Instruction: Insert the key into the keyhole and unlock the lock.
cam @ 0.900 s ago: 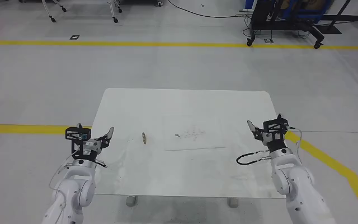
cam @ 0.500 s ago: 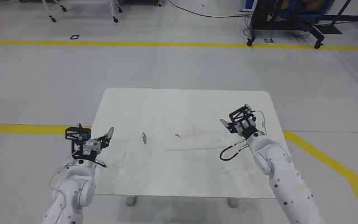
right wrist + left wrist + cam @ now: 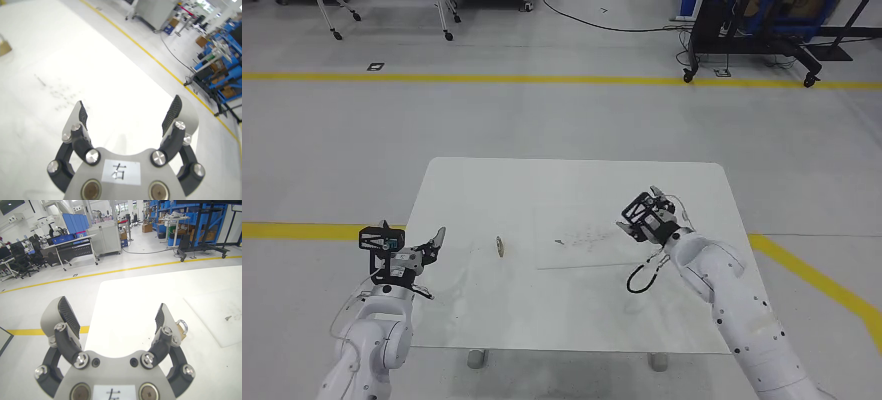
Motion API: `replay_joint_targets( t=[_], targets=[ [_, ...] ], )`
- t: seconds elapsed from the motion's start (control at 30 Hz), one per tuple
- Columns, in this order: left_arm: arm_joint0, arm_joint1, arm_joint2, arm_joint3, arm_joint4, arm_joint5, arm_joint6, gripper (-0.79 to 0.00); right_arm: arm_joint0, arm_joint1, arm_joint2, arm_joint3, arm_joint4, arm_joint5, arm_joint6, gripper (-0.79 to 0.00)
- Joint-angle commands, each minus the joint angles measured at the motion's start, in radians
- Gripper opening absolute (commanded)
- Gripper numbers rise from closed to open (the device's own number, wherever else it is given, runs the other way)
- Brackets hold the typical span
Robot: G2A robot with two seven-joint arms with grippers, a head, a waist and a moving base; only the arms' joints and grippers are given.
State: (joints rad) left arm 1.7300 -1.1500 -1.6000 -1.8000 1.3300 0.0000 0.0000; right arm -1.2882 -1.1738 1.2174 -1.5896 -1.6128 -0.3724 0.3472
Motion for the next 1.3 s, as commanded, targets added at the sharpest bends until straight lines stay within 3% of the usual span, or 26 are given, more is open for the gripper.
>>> replay_joint_targets(
  t=[0.0, 0.17, 0.3, 0.37, 0.43, 0.47, 0.5, 0.53, 0.6, 0.87, 1.13, 1.27],
  targets=[
    [0.0, 0.0, 0.0, 0.0, 0.0, 0.0, 0.0, 0.0, 0.056, -0.008, -0.057, 0.038, -0.02, -0.035, 0.005, 0.0],
    [0.0, 0.0, 0.0, 0.0, 0.0, 0.0, 0.0, 0.0, 0.176, -0.031, -0.166, 0.158, -0.025, -0.142, 0.002, 0.0],
    [0.0, 0.0, 0.0, 0.0, 0.0, 0.0, 0.0, 0.0, 0.278, -0.051, -0.269, 0.266, -0.041, -0.29, -0.094, 0.0],
    [0.0, 0.0, 0.0, 0.0, 0.0, 0.0, 0.0, 0.0, 0.331, -0.062, -0.306, 0.337, -0.04, -0.353, -0.141, -0.062],
    [0.0, 0.0, 0.0, 0.0, 0.0, 0.0, 0.0, 0.0, 0.378, -0.076, -0.348, 0.392, -0.051, -0.372, -0.158, -0.037],
    [0.0, 0.0, 0.0, 0.0, 0.0, 0.0, 0.0, 0.0, 0.4, -0.084, -0.373, 0.414, -0.061, -0.386, -0.167, -0.055],
    [0.0, 0.0, 0.0, 0.0, 0.0, 0.0, 0.0, 0.0, 0.423, -0.092, -0.396, 0.44, -0.074, -0.397, -0.17, -0.296],
    [0.0, 0.0, 0.0, 0.0, 0.0, 0.0, 0.0, 0.0, 0.443, -0.101, -0.418, 0.468, -0.074, -0.415, -0.176, -0.354],
    [0.0, 0.0, 0.0, 0.0, 0.0, 0.0, 0.0, 0.0, 0.486, -0.119, -0.451, 0.53, -0.052, -0.454, -0.201, -0.397],
    [0.0, 0.0, 0.0, 0.0, 0.0, 0.0, 0.0, 0.0, 0.608, -0.188, -0.56, 0.73, -0.013, -0.52, -0.279, -0.511],
    [0.0, 0.0, 0.0, 0.0, 0.0, 0.0, 0.0, 0.0, 0.671, -0.248, -0.636, 0.87, 0.004, -0.561, -0.345, -0.566],
    [0.0, 0.0, 0.0, 0.0, 0.0, 0.0, 0.0, 0.0, 0.692, -0.272, -0.663, 0.93, -0.003, -0.557, -0.379, -0.551]
  ],
)
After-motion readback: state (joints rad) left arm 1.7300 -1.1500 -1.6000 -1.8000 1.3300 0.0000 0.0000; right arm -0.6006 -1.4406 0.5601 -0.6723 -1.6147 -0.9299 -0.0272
